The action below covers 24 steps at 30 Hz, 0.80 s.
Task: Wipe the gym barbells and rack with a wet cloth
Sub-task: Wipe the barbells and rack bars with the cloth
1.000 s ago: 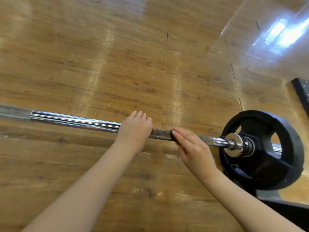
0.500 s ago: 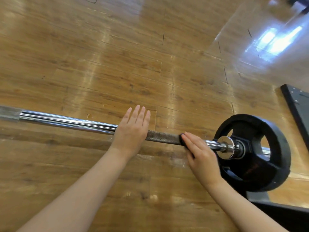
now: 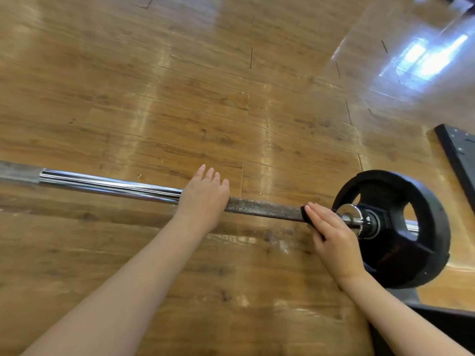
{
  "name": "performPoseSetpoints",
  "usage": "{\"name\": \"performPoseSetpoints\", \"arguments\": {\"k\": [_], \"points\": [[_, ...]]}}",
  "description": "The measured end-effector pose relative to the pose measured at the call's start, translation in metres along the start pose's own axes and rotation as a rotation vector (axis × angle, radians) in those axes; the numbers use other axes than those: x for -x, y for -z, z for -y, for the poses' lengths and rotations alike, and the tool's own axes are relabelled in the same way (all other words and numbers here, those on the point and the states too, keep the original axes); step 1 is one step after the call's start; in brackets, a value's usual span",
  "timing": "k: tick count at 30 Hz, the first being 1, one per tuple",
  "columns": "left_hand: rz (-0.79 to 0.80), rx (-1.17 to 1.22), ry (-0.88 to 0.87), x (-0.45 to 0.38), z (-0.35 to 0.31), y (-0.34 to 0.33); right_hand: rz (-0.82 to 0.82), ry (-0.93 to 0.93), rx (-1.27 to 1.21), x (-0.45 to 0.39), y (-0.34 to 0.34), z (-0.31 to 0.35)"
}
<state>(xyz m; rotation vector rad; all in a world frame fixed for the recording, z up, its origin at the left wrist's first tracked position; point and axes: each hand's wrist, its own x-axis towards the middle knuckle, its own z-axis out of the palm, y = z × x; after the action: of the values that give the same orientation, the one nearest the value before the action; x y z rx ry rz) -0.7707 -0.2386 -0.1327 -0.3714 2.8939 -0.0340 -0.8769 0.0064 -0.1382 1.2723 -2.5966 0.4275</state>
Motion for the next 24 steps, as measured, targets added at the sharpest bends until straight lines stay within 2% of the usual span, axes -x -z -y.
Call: {"name": "performPoseSetpoints", "arguments": {"k": [4,9,14,17,20,24], "points": [[-0.021,0.012,0.010,-0.001,-0.002,0.001,-0.036,-0.072,0.036,-0.009,-0.012,0.020],[0.009,-0.018,0.015,-0.004,-0.001,0.002,-0.039,-0.096,-0.064,-0.016,-0.016,0.024],[-0.036,-0.015,0.001,-0.002,-0.003,-0.001,0.004,0.233,-0.154,-0.042,-0.033,0.083],[-0.061,-0.021,-0.013,0.001,-0.001,-0.004,0.070,0.273,-0.136,-0.039,-0.039,0.086],[-0.105,0.018,-0.008,0.009,0.009,-0.007,0.041,0.154,-0.064,-0.017,-0.025,0.041],[-0.380,0.030,0.049,0.019,0.037,-0.025,-0.025,-0.133,0.038,0.005,0.001,-0.006]]}}
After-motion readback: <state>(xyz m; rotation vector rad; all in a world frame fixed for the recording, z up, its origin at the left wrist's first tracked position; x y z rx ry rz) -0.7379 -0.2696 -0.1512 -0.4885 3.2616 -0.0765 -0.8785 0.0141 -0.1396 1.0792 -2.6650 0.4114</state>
